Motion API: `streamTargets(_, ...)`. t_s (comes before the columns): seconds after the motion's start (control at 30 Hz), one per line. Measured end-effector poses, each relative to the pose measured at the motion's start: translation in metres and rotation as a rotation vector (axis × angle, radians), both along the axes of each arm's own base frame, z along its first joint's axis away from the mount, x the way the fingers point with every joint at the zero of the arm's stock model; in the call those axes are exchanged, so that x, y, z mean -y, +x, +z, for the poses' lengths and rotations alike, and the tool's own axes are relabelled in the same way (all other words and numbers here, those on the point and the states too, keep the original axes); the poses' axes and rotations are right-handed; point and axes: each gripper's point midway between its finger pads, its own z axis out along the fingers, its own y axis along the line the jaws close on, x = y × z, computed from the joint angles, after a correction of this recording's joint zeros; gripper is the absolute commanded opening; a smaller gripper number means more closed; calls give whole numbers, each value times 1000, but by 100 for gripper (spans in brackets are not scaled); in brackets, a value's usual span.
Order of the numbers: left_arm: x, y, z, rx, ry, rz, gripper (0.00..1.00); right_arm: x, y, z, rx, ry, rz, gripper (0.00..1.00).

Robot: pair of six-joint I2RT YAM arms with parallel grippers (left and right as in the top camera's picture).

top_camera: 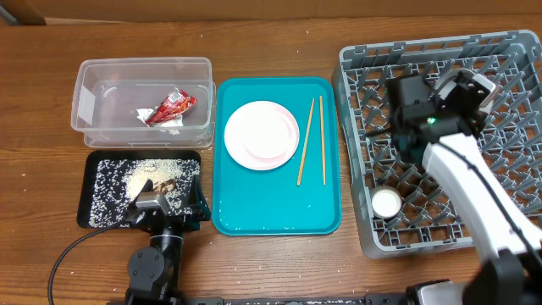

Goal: Sort waste into correct bins and load items into the dishwasher
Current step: 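Place the white bowl upright in the dish rack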

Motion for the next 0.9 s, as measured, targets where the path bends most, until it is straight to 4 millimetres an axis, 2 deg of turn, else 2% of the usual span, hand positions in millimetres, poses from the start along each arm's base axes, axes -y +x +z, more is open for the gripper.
streamTargets(0.13,0,0,0,0,0,0,100,7,10,-23,-81,-16,-10,4)
streamTargets(0.37,0,0,0,-1,0,0,100,5,31,-49,-193,-88,18,4)
streamTargets(0.47,0,0,0,0,0,0,100,6,34,-50,-212,-128,14,4)
streamTargets(0.7,0,0,0,0,0,0,100,8,39,-39,-246,-204,11,4)
streamTargets(0.9,0,0,0,0,0,0,100,3,41,-44,-301,-201,49,4)
